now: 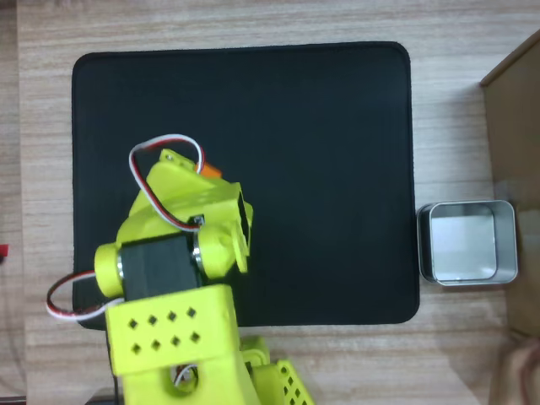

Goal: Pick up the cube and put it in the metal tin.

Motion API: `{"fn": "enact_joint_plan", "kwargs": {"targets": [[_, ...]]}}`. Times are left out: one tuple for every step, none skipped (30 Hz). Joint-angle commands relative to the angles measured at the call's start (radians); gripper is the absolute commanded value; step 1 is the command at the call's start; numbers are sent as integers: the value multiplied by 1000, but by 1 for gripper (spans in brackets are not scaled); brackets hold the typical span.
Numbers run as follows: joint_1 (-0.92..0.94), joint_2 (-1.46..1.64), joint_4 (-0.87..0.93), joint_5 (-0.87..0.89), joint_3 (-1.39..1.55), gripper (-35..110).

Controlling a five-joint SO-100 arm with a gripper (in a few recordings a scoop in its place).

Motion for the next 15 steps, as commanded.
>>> {"fn": "enact_joint_plan", "kwargs": {"targets": [[40,49,23,3,2,0],[66,72,37,3,3,0],[86,100,52,5,3,0],[107,123,71,6,-3,0],[124,140,81,6,-5,0],[144,144,89,6,-8,0],[173,147,89,6,-17,0],[192,152,95,11,-25,0],[212,170,97,17,-25,0],[236,192,98,18,-21,0],[256,216,106,18,-18,0],[279,247,118,18,-18,0],[313,275,130,18,-20,0],[356,308,137,18,-18,0],[376,325,133,18,-6,0]]}}
